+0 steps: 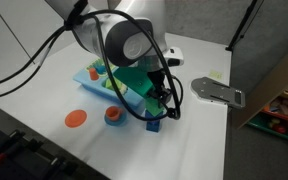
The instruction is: Put the green block on the blue block
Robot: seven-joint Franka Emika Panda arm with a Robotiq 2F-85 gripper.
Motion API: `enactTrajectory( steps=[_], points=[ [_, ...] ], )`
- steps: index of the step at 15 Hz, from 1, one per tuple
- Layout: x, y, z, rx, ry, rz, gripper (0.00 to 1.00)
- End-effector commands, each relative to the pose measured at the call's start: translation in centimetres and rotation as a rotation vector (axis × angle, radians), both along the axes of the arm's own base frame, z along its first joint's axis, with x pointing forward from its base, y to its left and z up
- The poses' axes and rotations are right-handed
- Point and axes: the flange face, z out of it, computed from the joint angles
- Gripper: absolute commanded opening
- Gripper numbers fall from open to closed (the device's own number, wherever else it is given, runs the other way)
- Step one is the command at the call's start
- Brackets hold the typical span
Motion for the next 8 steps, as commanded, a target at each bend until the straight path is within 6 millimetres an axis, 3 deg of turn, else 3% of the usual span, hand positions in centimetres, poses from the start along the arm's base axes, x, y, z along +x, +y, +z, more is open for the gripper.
enactTrajectory(
  steps=[1,3,4,5,8],
  points=[
    [0.0,-0.3,-0.4,-0.02,-0.005,0.008,0.3],
    [0.0,-0.2,-0.7,-0.017,-0.003,0.008,0.3],
    [-0.1,-0.1,-0.5,-0.011,-0.004,0.008,0.8],
    [-0.1,0.0,-0.2,-0.007,-0.008,0.009,0.81],
    [-0.1,0.4,1.7,0.009,-0.021,0.015,1.0]
  ],
)
